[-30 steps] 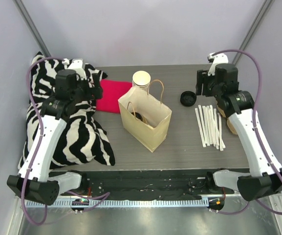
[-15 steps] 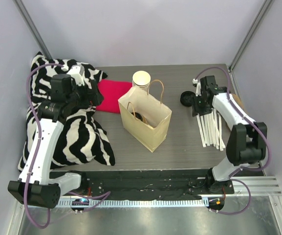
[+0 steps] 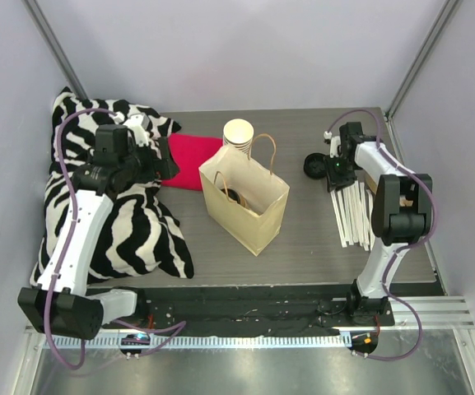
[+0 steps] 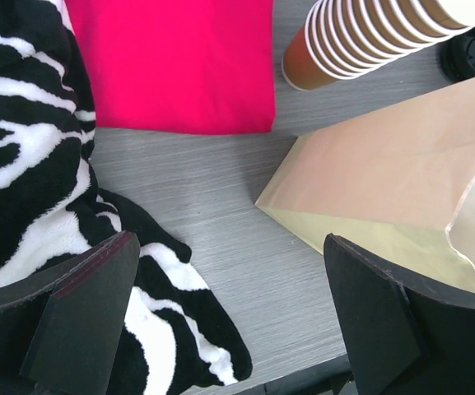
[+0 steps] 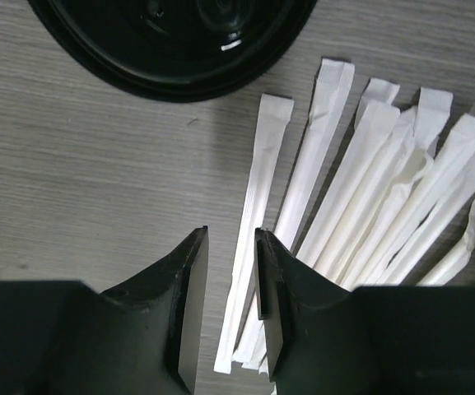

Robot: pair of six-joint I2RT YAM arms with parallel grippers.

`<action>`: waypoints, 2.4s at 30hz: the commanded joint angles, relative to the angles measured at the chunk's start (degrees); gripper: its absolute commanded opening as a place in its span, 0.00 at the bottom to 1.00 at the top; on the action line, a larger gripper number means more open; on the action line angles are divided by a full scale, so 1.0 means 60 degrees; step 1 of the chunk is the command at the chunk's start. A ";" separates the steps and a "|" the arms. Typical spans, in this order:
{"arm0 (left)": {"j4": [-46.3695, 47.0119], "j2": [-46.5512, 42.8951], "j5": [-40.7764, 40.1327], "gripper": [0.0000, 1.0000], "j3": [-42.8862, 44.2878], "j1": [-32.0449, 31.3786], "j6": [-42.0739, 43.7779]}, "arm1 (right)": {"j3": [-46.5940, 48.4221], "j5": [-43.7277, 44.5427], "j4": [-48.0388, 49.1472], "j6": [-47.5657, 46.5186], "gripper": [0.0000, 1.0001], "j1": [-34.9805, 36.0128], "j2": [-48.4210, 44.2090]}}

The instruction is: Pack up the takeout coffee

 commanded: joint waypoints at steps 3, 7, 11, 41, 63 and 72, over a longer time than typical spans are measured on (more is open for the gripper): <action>0.0220 0.0396 0.0214 1.00 0.0383 0.0083 -0.0139 | 0.0780 -0.0247 0.0080 -0.0292 0.35 -0.0265 0.0584; 0.0161 0.0703 0.0229 1.00 0.0573 0.0069 -0.0183 | 0.0898 -0.0218 0.0065 -0.0380 0.34 -0.0294 0.0950; 0.0147 0.0952 0.0214 1.00 0.0720 0.0069 -0.0198 | 0.0912 -0.0218 0.0050 -0.0293 0.34 -0.0323 0.1185; 0.0264 0.1686 0.0493 0.99 0.1160 0.0083 -0.0257 | 0.2311 -0.3116 -0.2074 0.1593 0.01 -0.0529 -0.4321; -0.0131 0.1290 -0.0313 1.00 0.1189 0.0244 0.0021 | 1.0043 -0.5478 0.2142 0.4424 0.01 0.3407 -0.2007; -0.0205 0.1202 -0.0445 1.00 0.1042 0.0347 0.0227 | 0.7784 -0.3519 0.1299 0.1395 0.01 0.5709 -0.2330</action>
